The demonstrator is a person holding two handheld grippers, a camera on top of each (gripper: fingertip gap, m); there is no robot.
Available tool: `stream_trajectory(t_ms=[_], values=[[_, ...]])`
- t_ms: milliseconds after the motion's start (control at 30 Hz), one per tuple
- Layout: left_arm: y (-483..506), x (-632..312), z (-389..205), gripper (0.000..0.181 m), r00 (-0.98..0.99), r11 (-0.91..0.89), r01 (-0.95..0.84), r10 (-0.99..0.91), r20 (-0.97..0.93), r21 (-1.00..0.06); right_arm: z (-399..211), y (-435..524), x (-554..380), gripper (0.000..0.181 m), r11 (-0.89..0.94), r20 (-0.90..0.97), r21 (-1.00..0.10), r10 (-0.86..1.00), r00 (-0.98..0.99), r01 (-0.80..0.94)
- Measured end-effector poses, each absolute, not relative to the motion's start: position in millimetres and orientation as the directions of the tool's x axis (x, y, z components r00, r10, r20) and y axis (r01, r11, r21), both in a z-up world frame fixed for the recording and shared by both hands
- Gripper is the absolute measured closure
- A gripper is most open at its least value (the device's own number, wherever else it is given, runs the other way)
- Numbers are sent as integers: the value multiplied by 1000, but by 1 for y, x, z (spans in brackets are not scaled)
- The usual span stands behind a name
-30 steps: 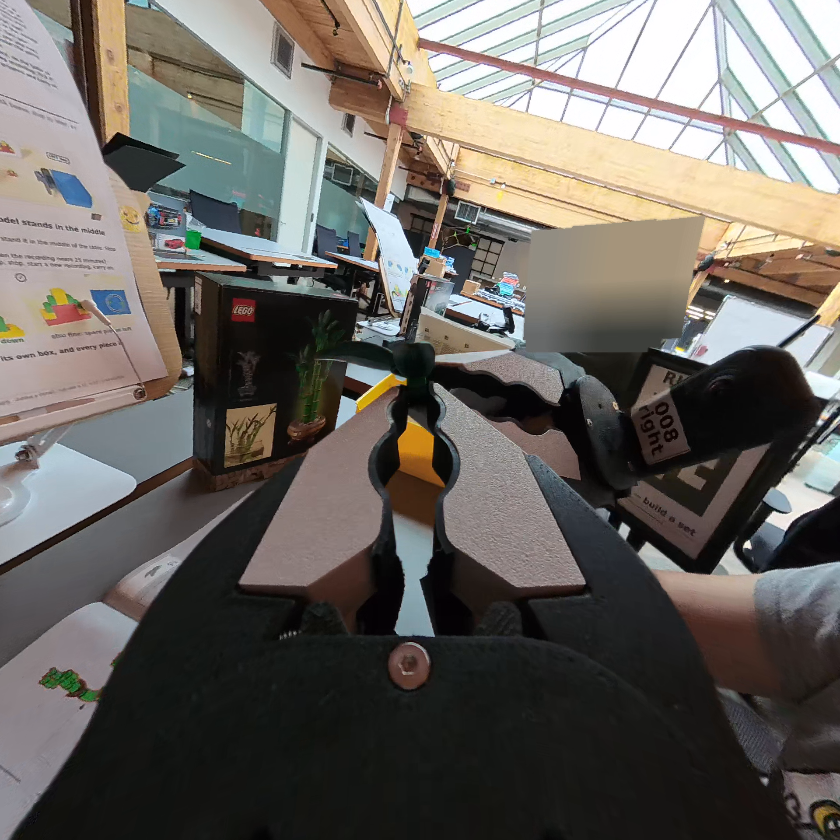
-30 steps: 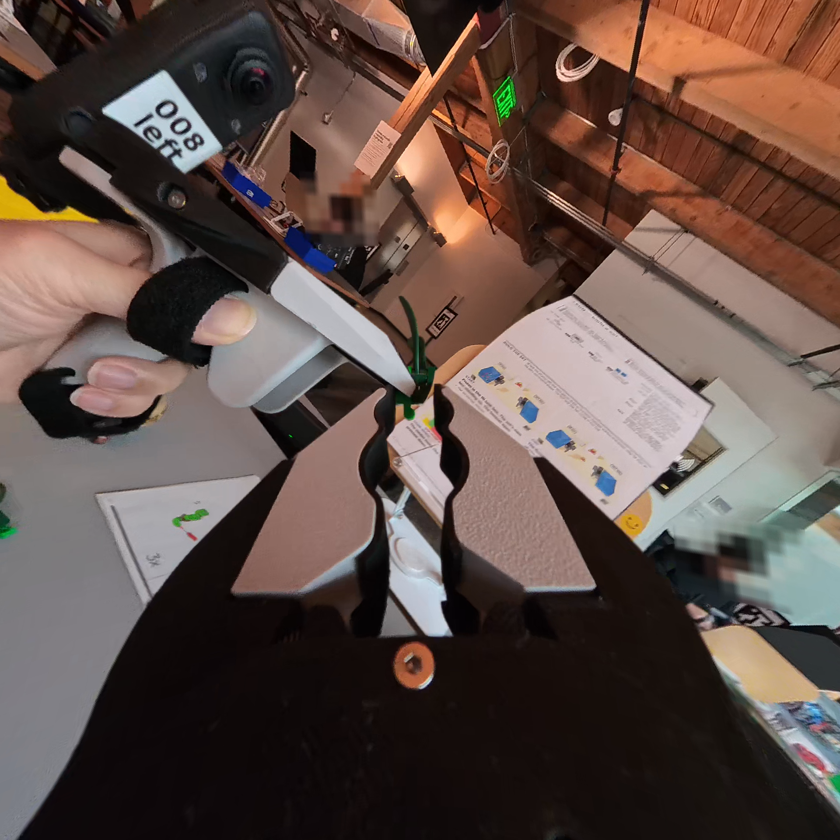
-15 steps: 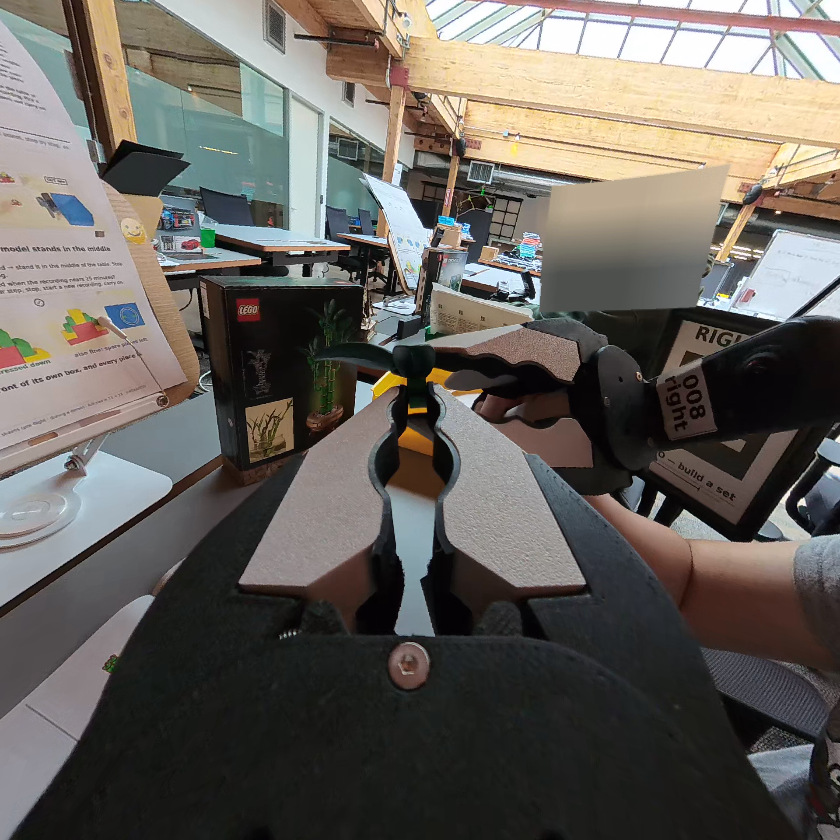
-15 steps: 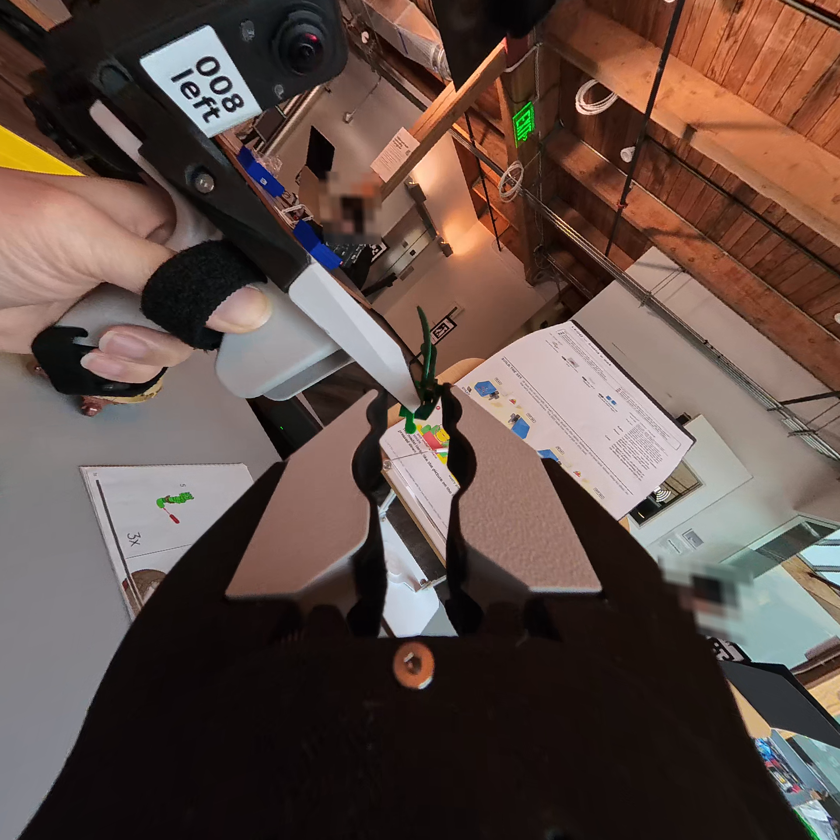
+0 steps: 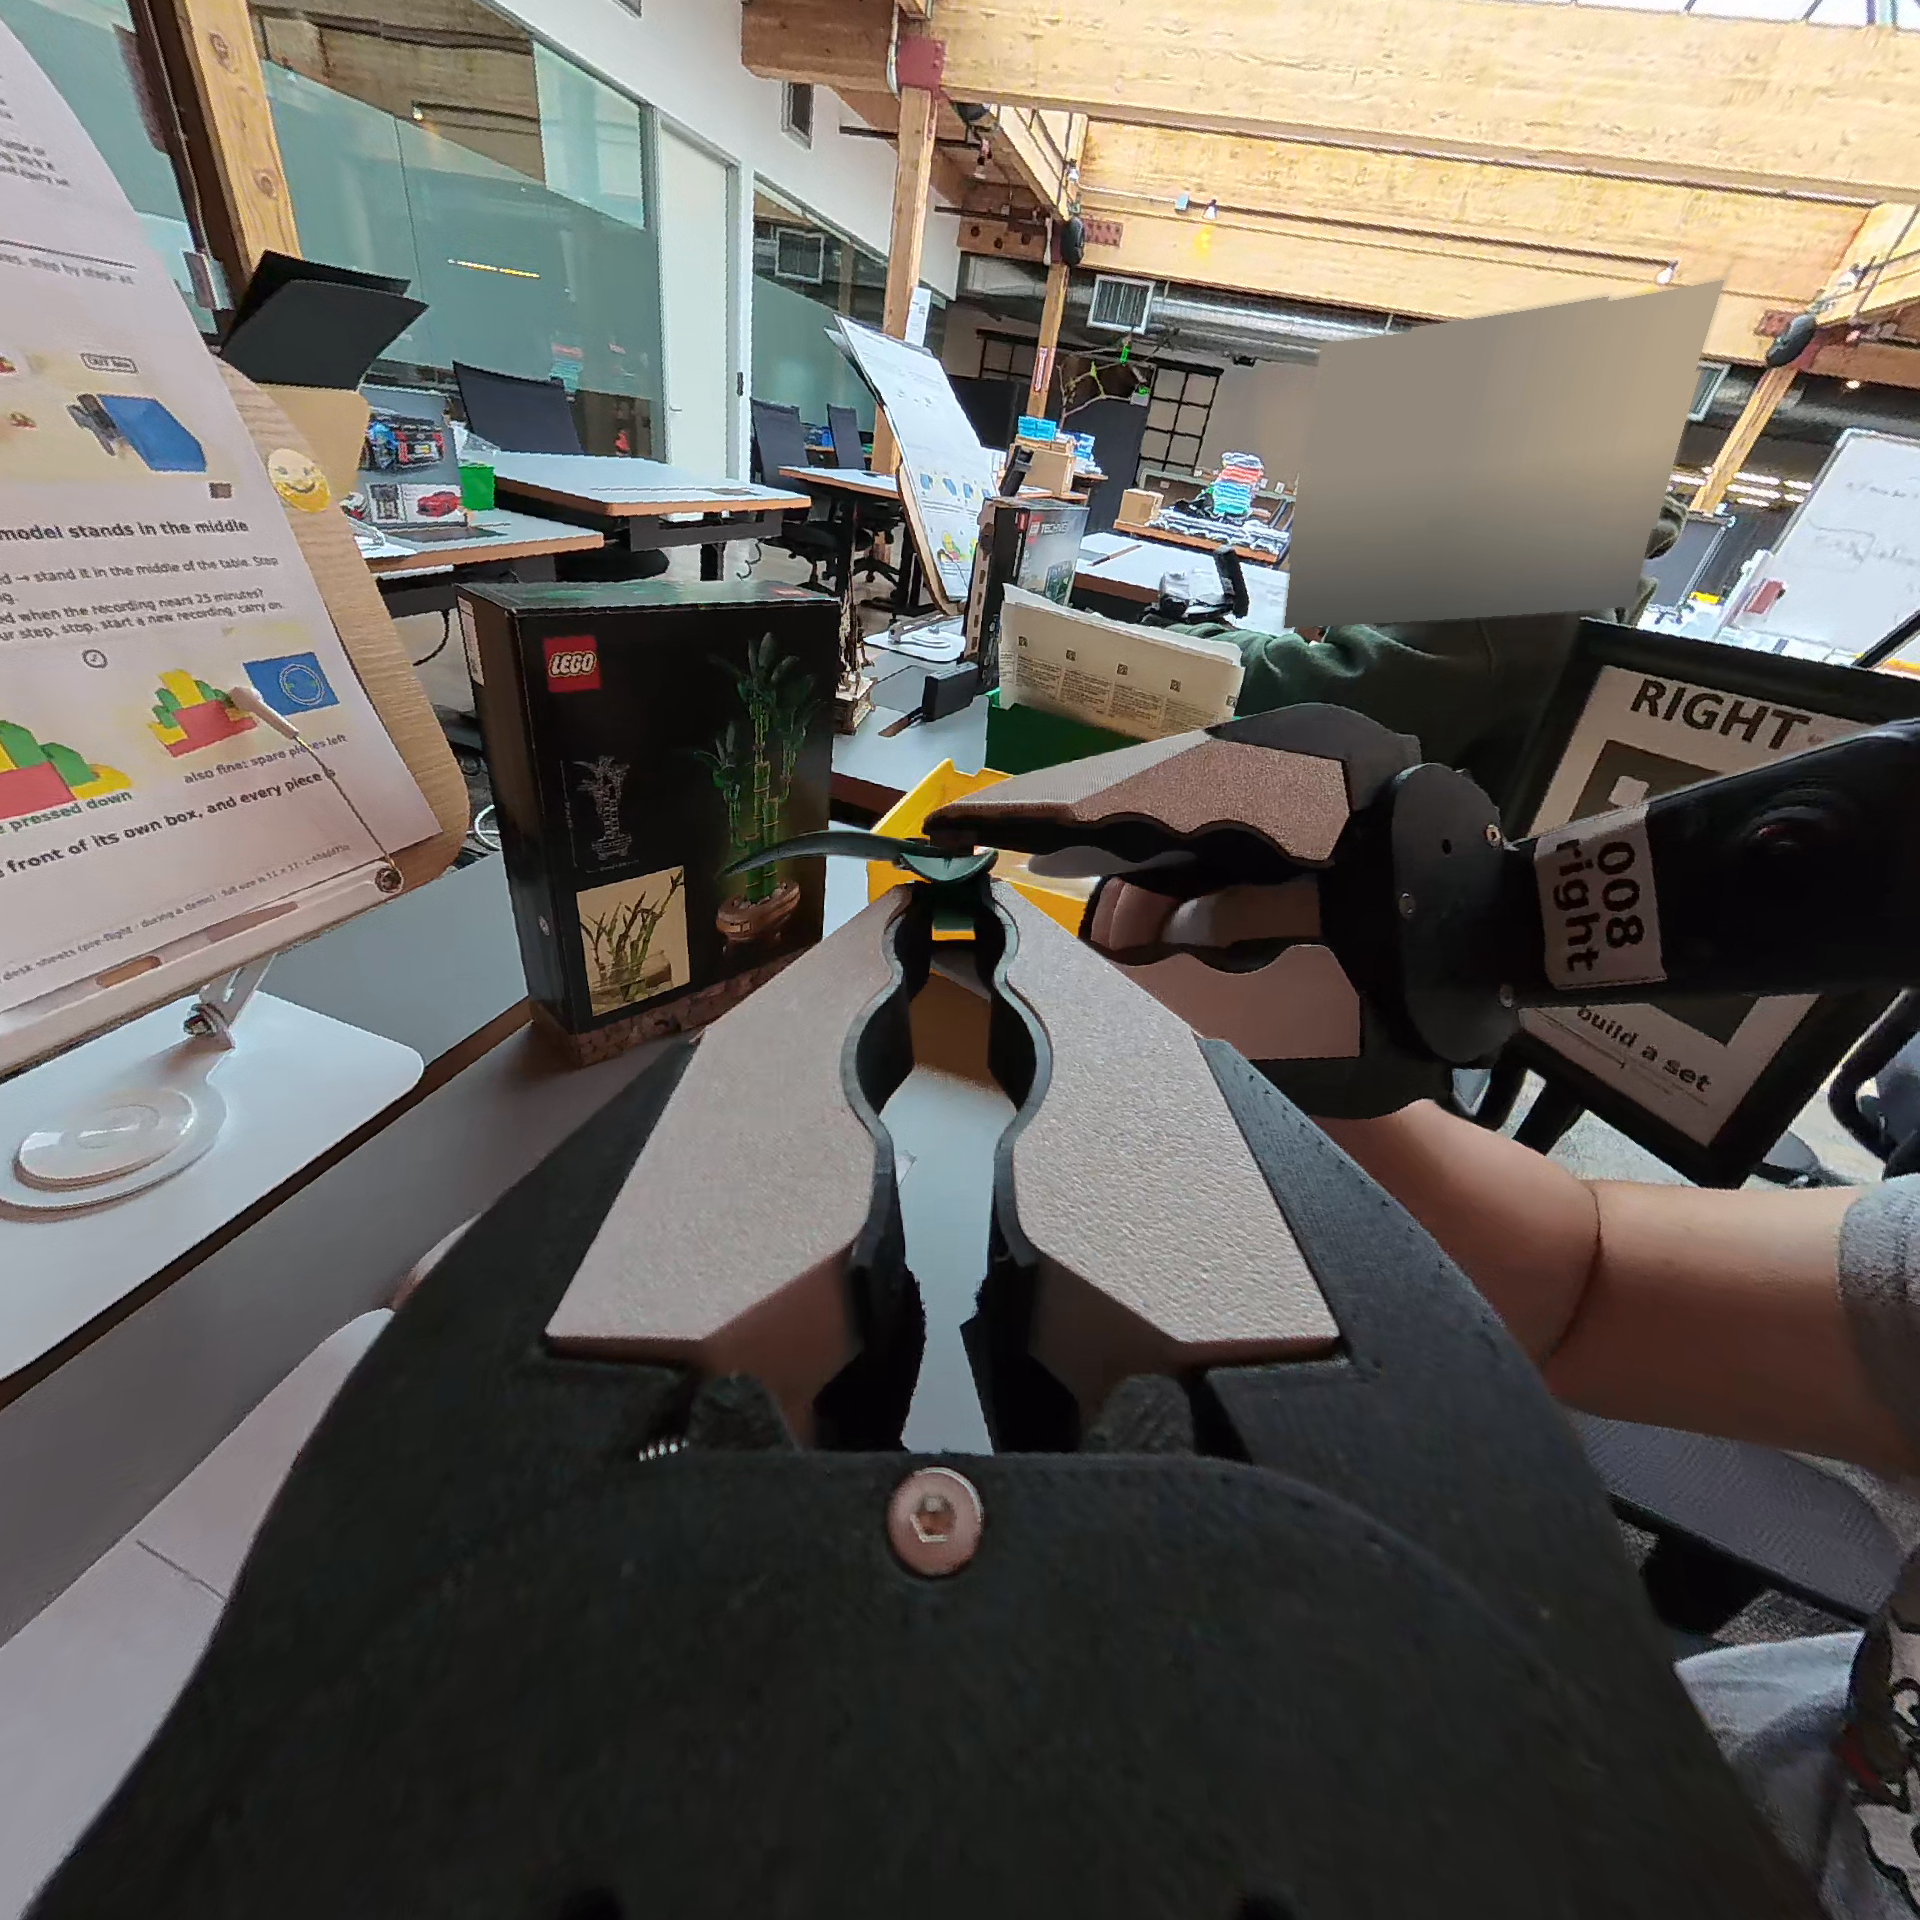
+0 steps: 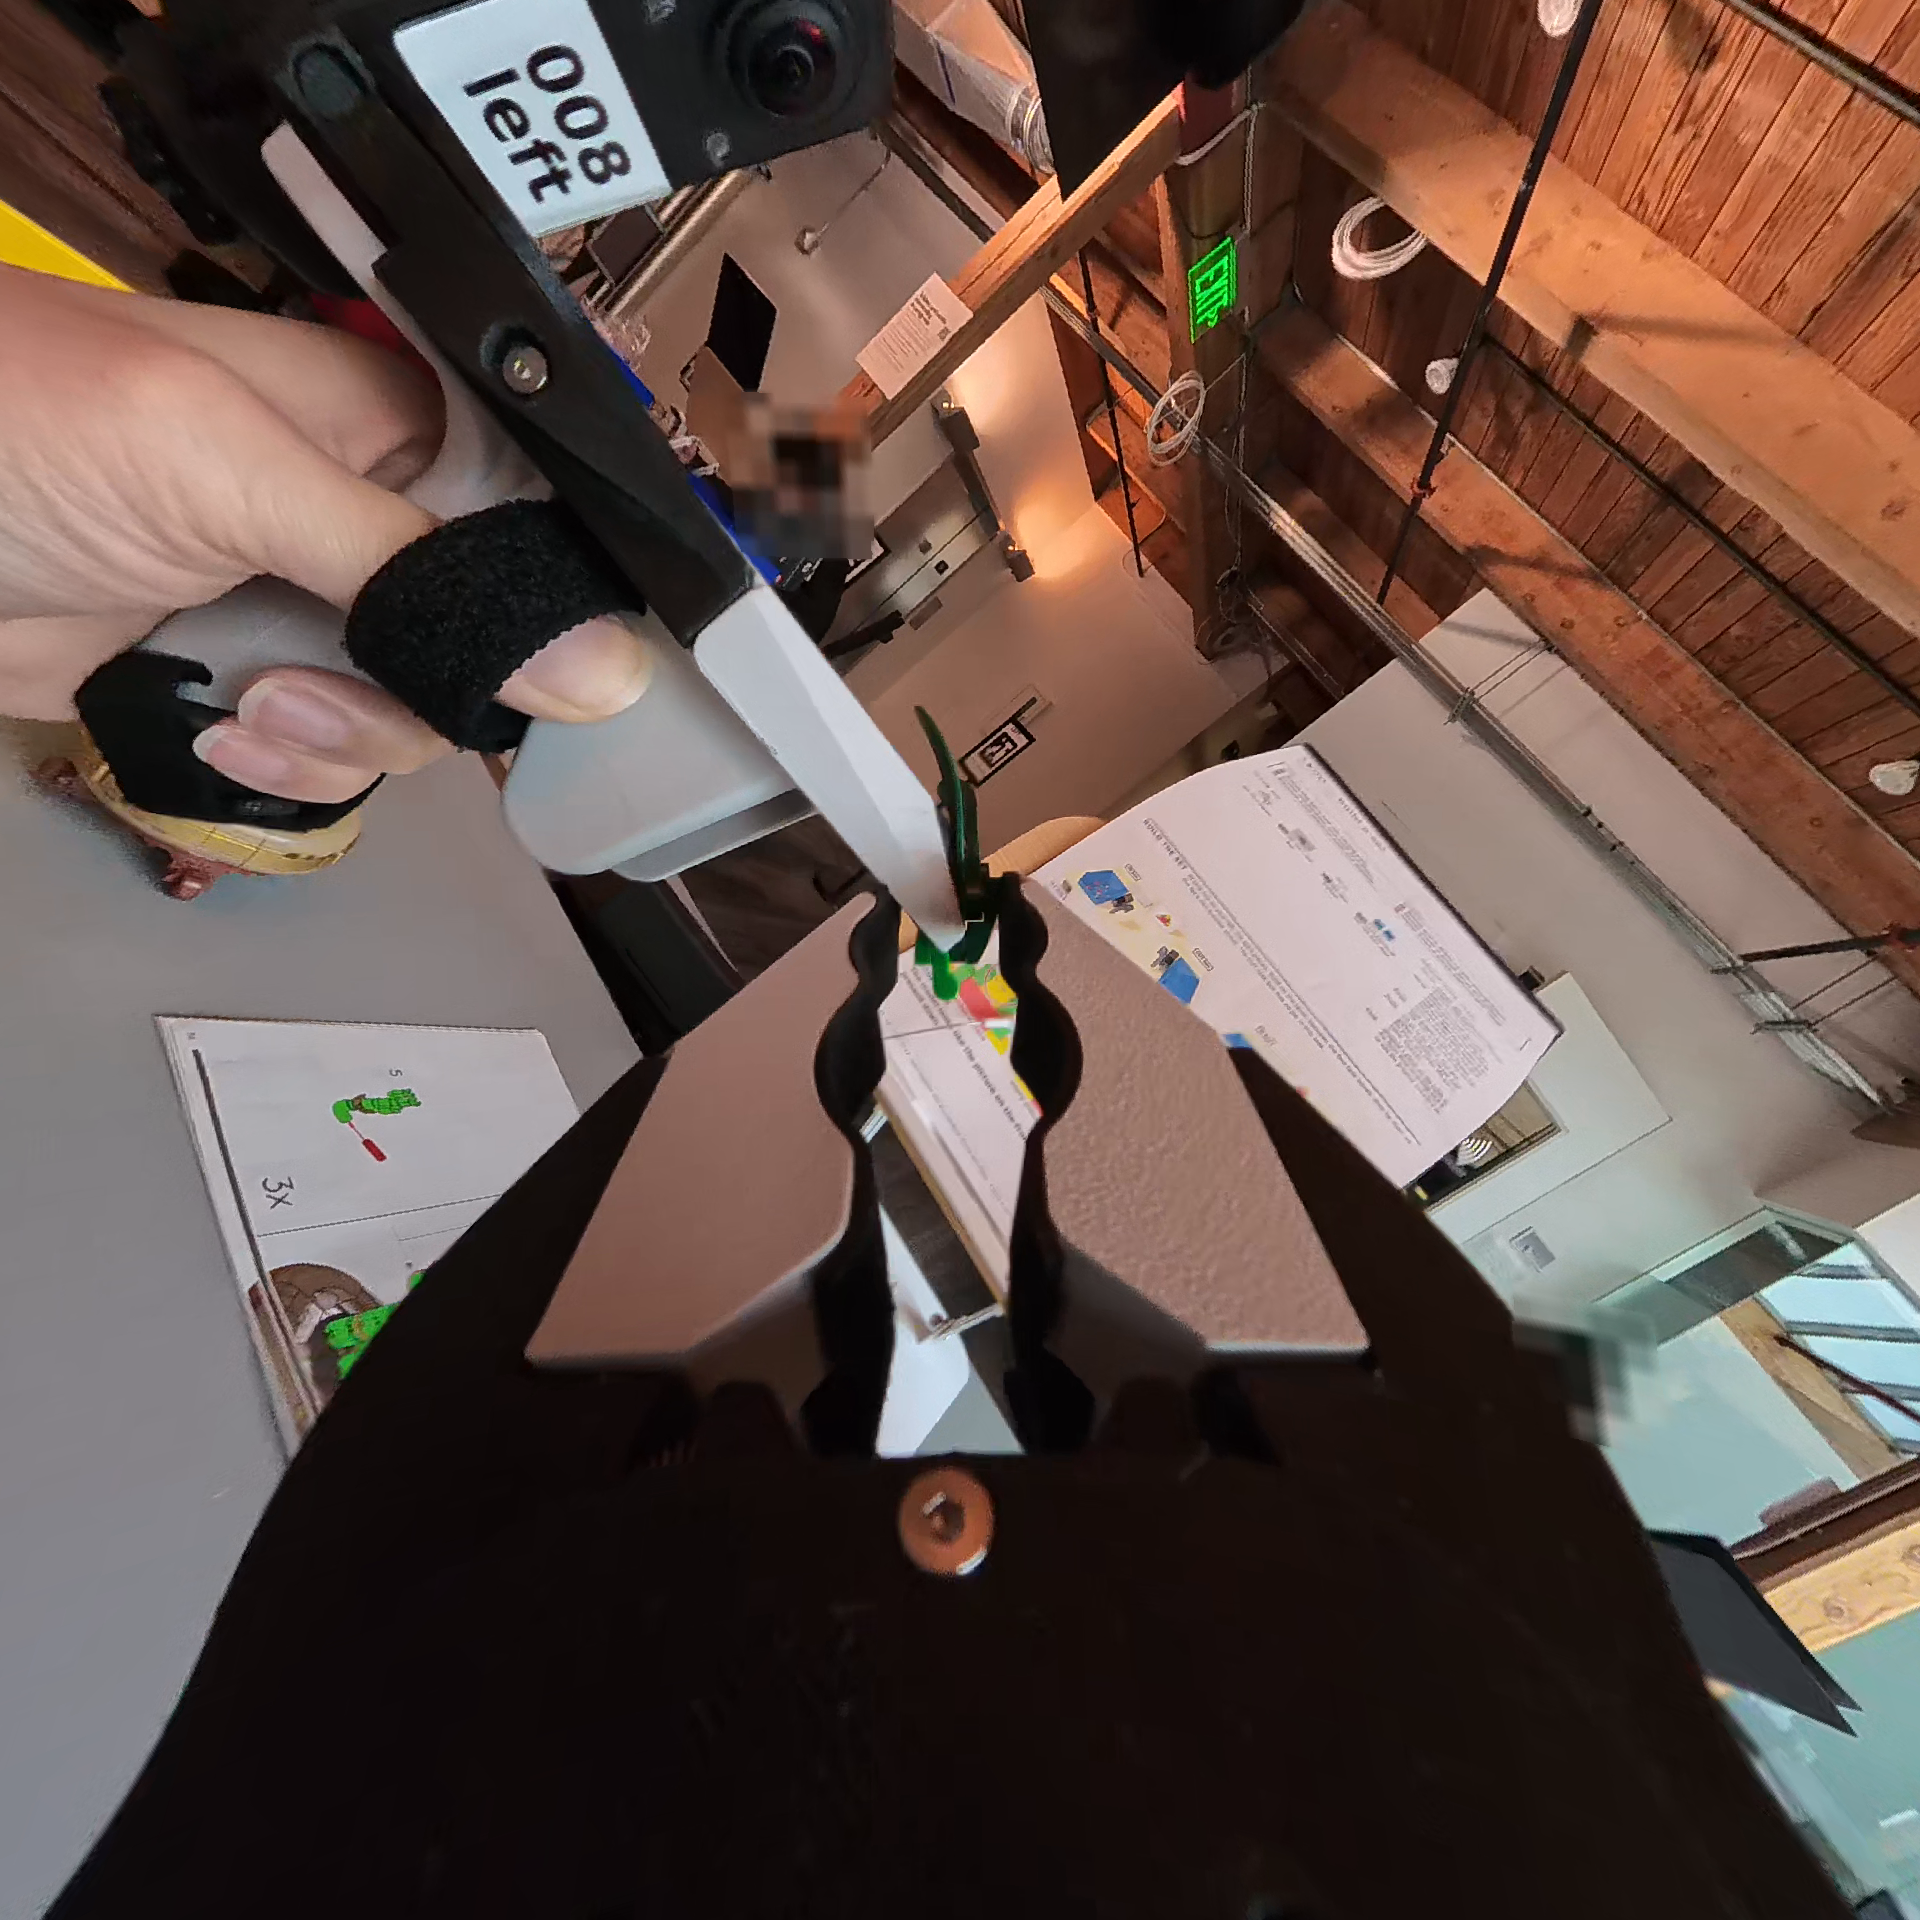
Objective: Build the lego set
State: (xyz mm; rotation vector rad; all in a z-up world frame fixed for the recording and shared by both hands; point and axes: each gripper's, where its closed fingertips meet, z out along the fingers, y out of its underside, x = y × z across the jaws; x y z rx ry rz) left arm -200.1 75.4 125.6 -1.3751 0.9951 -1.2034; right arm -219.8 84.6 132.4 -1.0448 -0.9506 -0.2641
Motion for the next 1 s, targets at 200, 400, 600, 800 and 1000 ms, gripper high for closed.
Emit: stream_trajectory(t_ms=[200,400,600,800,1000], values=[[68,-201,123,176,49,-248,2,-968,248,-969,129,79,-220,165,543,813,-571,271,515,616],[57,-210,133,162,-108,-350,16,-932,347,-936,137,72,-209,167,551,796,-593,293,529,587],[70,-241,149,141,39,-77,71,-996,80,-995,141,55,-213,167,557,702,-708,481,525,435],[35,-240,152,143,-114,41,103,-992,-52,-994,151,32,-216,168,580,637,-763,597,488,285],[22,-229,146,162,-143,138,109,-978,-153,-984,139,28,-220,168,631,734,-677,539,414,378]])
